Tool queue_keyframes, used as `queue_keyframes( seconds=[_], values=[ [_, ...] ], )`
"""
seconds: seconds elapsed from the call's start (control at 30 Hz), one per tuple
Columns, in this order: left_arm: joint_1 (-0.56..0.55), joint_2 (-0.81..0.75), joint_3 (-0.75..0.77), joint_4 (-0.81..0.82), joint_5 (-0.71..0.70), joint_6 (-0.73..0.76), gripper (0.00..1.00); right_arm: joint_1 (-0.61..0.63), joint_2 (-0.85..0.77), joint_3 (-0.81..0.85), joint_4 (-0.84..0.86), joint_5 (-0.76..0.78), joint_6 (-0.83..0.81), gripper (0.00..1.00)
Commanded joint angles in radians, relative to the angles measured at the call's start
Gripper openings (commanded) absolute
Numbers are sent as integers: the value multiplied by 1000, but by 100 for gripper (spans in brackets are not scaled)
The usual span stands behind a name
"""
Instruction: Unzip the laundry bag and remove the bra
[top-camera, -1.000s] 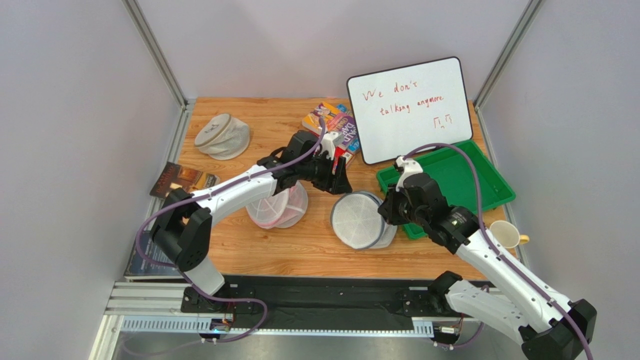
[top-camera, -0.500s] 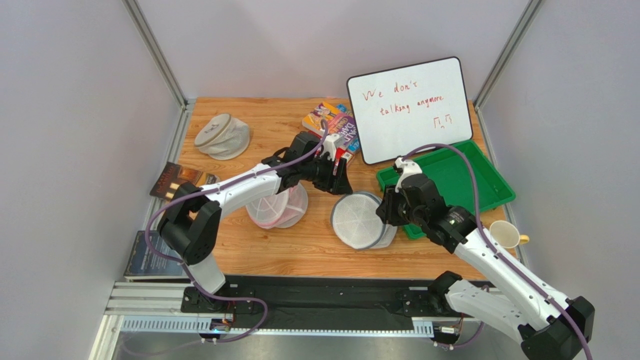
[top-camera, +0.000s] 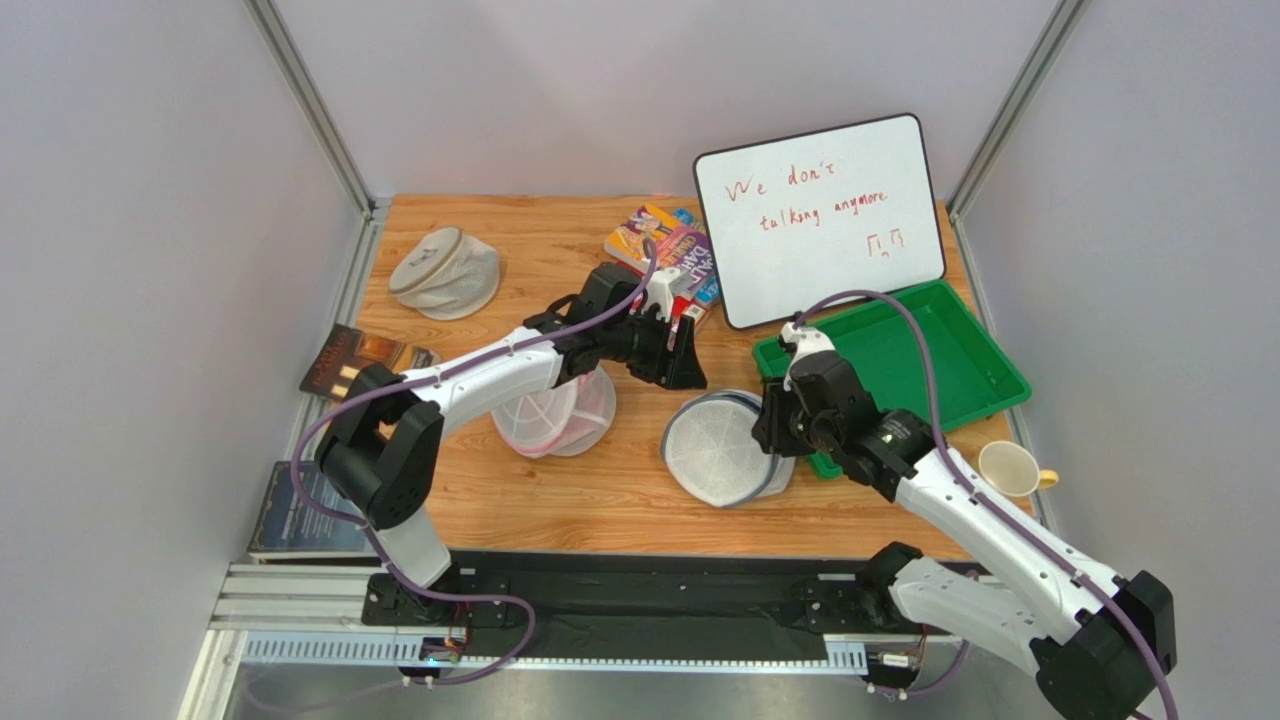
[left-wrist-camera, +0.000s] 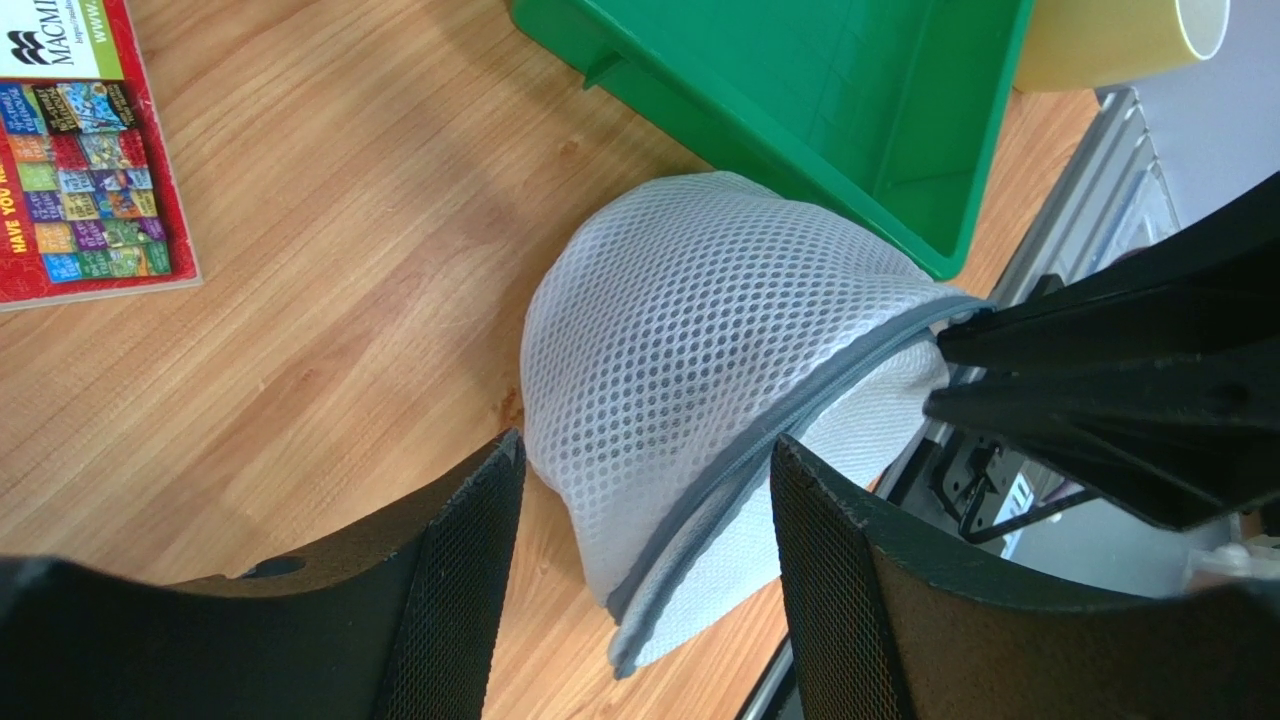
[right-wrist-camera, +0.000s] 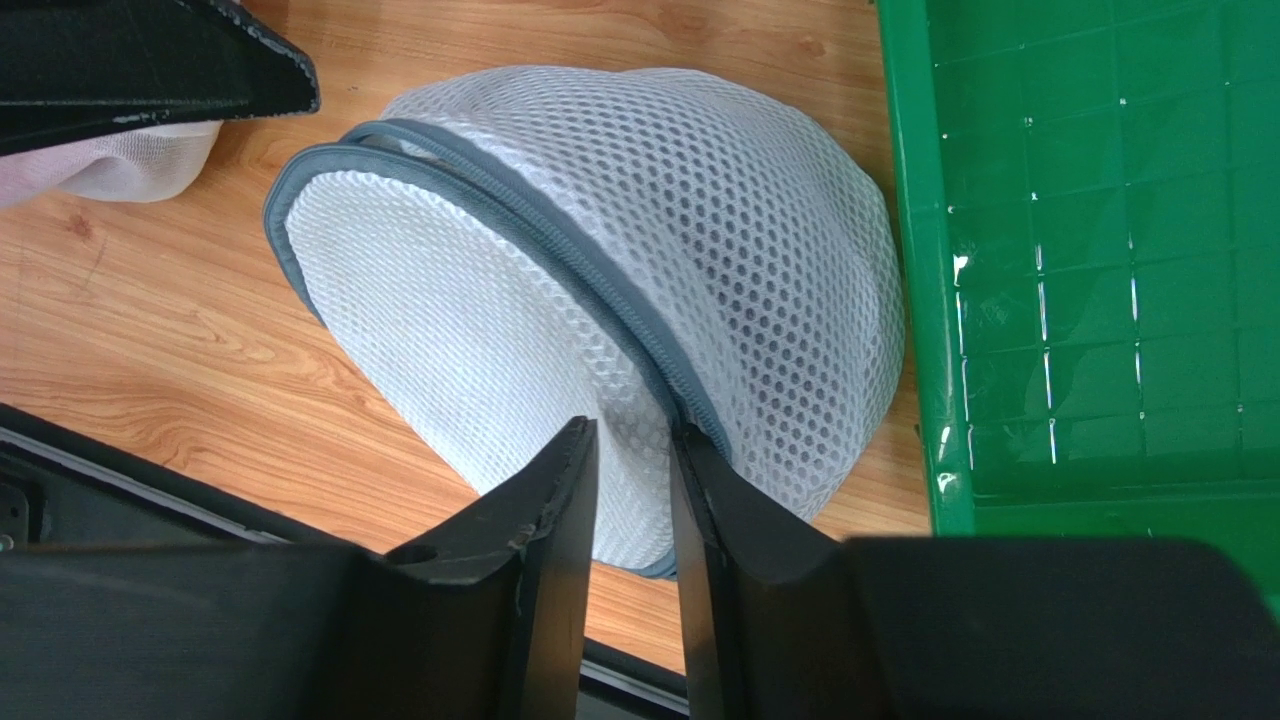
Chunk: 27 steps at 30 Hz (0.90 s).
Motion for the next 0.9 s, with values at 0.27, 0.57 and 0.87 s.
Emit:
queue_keyframes(
  seconds=[0.27,0.57,0.87],
  values=[
    [2,36,9,125,108,-45,67,5,25,-8,54,1,-18,0],
    [-9,74,26,172,142,-70,65,8,2,13,51,-34,-18,0],
    [-23,108,63,175,157,-75,51,31,4,41,51,-57,-29,0]
  ],
)
